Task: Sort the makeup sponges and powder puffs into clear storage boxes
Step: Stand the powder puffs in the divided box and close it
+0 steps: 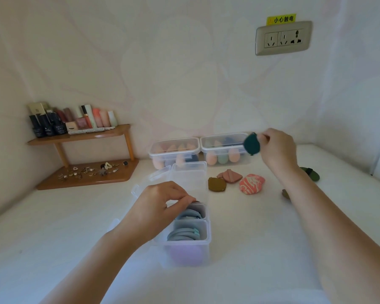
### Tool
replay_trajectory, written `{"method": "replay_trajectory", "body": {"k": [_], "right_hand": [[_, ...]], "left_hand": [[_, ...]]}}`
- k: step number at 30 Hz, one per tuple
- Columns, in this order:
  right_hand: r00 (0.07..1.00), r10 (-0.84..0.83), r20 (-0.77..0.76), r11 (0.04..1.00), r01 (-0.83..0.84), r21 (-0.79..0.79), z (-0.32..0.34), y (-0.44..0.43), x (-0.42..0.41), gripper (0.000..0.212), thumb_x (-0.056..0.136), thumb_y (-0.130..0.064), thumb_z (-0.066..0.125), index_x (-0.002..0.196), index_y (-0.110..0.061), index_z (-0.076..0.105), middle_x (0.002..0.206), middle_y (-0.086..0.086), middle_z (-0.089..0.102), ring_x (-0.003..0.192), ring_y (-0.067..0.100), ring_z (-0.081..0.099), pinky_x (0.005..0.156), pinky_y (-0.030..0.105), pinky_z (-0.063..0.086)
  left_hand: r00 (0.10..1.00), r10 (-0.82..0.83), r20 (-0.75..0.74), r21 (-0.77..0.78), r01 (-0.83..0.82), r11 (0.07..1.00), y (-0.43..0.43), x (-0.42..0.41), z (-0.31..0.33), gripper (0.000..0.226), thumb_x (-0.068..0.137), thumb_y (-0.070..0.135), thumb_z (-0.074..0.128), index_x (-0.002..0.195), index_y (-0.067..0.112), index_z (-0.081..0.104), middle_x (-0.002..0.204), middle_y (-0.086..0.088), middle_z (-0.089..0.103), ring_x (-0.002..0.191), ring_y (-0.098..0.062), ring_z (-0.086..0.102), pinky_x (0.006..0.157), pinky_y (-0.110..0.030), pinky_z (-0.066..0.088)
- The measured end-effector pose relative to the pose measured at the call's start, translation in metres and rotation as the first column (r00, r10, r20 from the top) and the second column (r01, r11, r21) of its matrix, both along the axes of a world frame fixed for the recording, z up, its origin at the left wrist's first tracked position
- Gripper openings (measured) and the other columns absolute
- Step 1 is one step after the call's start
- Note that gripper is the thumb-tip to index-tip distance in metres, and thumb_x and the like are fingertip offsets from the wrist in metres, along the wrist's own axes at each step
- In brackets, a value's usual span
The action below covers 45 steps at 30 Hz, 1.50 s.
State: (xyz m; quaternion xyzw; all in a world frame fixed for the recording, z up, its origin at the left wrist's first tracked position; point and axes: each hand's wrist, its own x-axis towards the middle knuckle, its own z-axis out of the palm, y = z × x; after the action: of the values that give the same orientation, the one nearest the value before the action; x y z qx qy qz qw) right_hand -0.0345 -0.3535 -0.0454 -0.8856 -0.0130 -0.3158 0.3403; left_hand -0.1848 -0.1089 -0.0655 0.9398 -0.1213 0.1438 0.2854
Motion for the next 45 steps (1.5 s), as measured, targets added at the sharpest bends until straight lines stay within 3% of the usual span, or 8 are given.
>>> {"method": "replay_trajectory", "body": {"k": [2,5,8,21,28,33,40,45], "right_hand": [[0.965,0.251,0.079,0.965,-0.256,0.054,0.015,0.015,-0.021,0.020,0.097,-0.019,0.049,0.091,-0.009,0.065,0.082,0.001,0.062,0.073,0.014,0.051,0.056,0.018,0.034],[0.772,0.634,0.042,0.766,-0.634,0.107,0.022,0.042,-0.054,0.014,0.094,-0.020,0.056,0.088,-0.014,0.068,0.068,-0.005,0.060,0.062,0.007,0.052,0.061,0.021,0.042],[0.646,0.762,-0.050,0.648,-0.762,0.023,0.012,0.063,-0.071,0.013,0.093,-0.023,0.060,0.088,-0.015,0.069,0.073,-0.006,0.065,0.061,0.001,0.054,0.063,0.017,0.043],[0.615,0.759,-0.214,0.548,-0.781,-0.301,0.002,0.080,-0.080,0.013,0.091,-0.022,0.063,0.091,-0.011,0.071,0.083,-0.010,0.062,0.069,-0.002,0.051,0.067,0.010,0.039],[0.681,0.651,-0.336,0.579,-0.732,-0.360,0.006,0.076,-0.085,0.009,0.081,-0.021,0.071,0.088,-0.024,0.067,0.085,-0.012,0.067,0.070,-0.001,0.052,0.058,0.017,0.038],[0.762,0.605,-0.231,0.585,-0.622,-0.519,0.007,0.078,-0.092,0.013,0.082,-0.025,0.066,0.095,-0.025,0.067,0.093,-0.009,0.070,0.082,0.009,0.055,0.064,0.026,0.039],[0.712,0.591,-0.379,0.590,-0.702,-0.399,0.014,0.072,-0.103,0.018,0.080,-0.016,0.066,0.091,-0.027,0.075,0.076,-0.012,0.067,0.082,0.009,0.061,0.072,0.031,0.054],[0.826,0.477,-0.300,0.575,-0.551,-0.605,0.011,0.082,-0.108,0.022,0.086,-0.011,0.058,0.099,-0.022,0.071,0.091,-0.001,0.066,0.086,0.020,0.059,0.062,0.024,0.036]], "left_hand": [[1.000,0.017,-0.001,-0.008,-0.017,1.000,0.000,0.000,0.000,0.018,0.089,0.035,0.056,0.095,0.039,0.073,0.089,0.027,0.062,0.090,0.010,0.055,0.072,-0.005,0.045],[0.999,0.045,-0.014,-0.021,-0.046,0.999,-0.001,-0.001,0.000,0.016,0.089,0.037,0.057,0.094,0.038,0.072,0.088,0.029,0.062,0.088,0.006,0.057,0.070,-0.004,0.044],[0.999,0.047,-0.013,-0.030,-0.047,0.998,-0.002,-0.001,0.000,0.016,0.089,0.036,0.057,0.094,0.039,0.072,0.089,0.028,0.063,0.089,0.007,0.057,0.069,-0.004,0.044],[0.996,0.082,0.027,-0.021,-0.081,0.996,-0.001,0.000,-0.002,0.016,0.088,0.028,0.059,0.094,0.035,0.073,0.088,0.022,0.066,0.086,0.004,0.058,0.070,-0.003,0.043],[0.995,0.083,0.051,-0.019,-0.082,0.996,-0.003,-0.001,-0.002,0.017,0.089,0.023,0.059,0.091,0.032,0.073,0.082,0.027,0.063,0.088,0.011,0.054,0.067,0.001,0.039],[0.996,0.069,0.049,-0.029,-0.067,0.997,-0.003,-0.003,0.000,0.014,0.088,0.023,0.059,0.090,0.029,0.072,0.080,0.021,0.065,0.086,0.010,0.055,0.065,-0.003,0.042],[0.992,0.111,0.068,-0.069,-0.106,0.992,-0.005,-0.007,-0.001,0.018,0.090,0.021,0.056,0.085,0.028,0.072,0.075,0.021,0.065,0.083,0.010,0.057,0.065,-0.007,0.045],[0.987,0.105,0.122,-0.105,-0.093,0.990,-0.007,-0.008,-0.001,0.012,0.089,0.023,0.059,0.085,0.029,0.068,0.081,0.019,0.066,0.084,0.008,0.059,0.068,-0.017,0.051]]}}
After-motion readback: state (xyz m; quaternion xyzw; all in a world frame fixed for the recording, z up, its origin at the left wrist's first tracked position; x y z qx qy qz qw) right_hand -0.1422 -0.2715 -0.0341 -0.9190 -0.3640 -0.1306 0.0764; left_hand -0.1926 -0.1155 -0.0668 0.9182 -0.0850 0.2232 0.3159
